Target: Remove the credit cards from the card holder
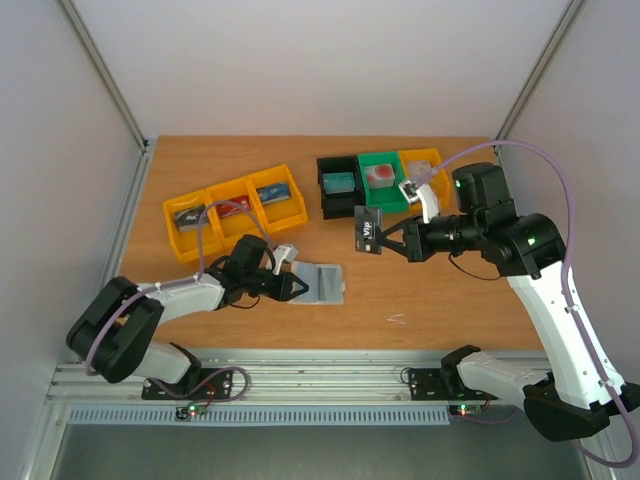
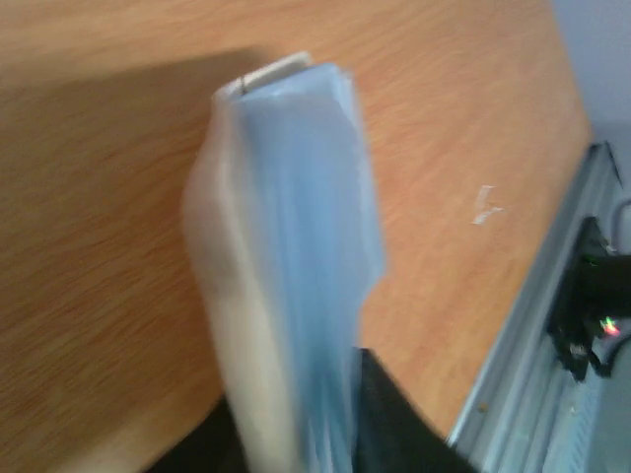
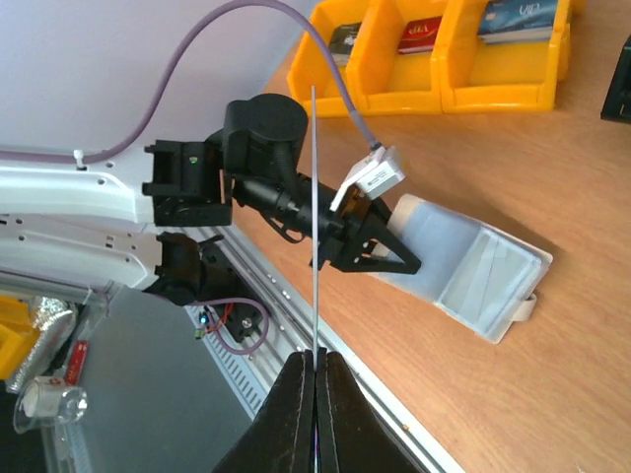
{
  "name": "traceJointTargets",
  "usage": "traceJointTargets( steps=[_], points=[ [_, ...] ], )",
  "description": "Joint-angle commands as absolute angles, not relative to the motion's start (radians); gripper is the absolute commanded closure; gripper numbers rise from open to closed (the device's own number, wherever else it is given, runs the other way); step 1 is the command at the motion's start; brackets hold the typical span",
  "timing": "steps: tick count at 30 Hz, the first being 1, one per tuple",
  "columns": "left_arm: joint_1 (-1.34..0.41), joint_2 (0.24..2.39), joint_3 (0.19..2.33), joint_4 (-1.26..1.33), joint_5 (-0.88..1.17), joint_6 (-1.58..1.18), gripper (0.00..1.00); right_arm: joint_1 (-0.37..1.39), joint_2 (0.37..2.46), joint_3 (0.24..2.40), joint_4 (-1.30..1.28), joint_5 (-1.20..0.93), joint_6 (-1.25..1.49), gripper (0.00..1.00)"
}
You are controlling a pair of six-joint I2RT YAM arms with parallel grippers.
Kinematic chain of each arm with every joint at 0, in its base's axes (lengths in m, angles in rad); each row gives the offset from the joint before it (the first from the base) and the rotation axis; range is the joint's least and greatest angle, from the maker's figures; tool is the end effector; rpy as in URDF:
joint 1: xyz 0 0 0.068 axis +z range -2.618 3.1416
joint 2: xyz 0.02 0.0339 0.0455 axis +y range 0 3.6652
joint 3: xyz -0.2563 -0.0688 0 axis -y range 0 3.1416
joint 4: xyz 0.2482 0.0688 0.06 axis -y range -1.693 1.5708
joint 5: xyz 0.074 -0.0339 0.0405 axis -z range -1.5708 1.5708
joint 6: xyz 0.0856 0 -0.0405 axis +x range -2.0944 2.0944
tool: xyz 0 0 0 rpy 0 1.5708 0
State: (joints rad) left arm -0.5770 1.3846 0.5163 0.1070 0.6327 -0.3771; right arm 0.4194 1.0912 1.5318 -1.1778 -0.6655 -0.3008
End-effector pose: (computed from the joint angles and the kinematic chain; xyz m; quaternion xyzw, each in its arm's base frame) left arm 0.2090 -0.1964 0.1160 0.2091 0.8570 -0.4259 0.2012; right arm 0.1660 0.1319 0.4060 -0.4283 0.7622 0.3208 0.3643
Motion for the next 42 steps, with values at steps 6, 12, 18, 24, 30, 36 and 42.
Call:
traceJointTargets(
  steps=[6,12,18,24,30,36,42],
  points=[
    [-0.545,1.333,0.593,-0.242,-0.001,-0.487,0.37,0.413,1.082,1.506,-1.22,-0.668,-0.26,0.99],
    [-0.543,1.026,0.658,-0.418,0.013,-0.428,0.28,0.413,1.146,1.567,-1.232,-0.681,-0.258,0.99],
    [-0.552,0.639,0.679,-0.311,0.311,-0.054,0.32,0.415,1.229,1.627,-1.107,-0.759,-0.103,0.99],
    [-0.632,0.677,0.867,-0.193,0.261,0.547,0.39,0.441,1.203,1.53,-0.777,-0.702,0.314,0.99],
    [-0.883,0.829,0.858,0.006,0.161,1.266,0.33,0.507,1.185,1.445,-0.537,-0.6,0.516,0.99],
    [-0.908,1.066,0.996,0.286,0.005,1.457,0.31,0.56,1.196,1.471,-0.562,-0.556,0.512,0.99],
    [-0.908,1.107,1.015,0.298,-0.018,1.457,0.42,0.574,1.178,1.487,-0.589,-0.542,0.485,0.99]
  ],
)
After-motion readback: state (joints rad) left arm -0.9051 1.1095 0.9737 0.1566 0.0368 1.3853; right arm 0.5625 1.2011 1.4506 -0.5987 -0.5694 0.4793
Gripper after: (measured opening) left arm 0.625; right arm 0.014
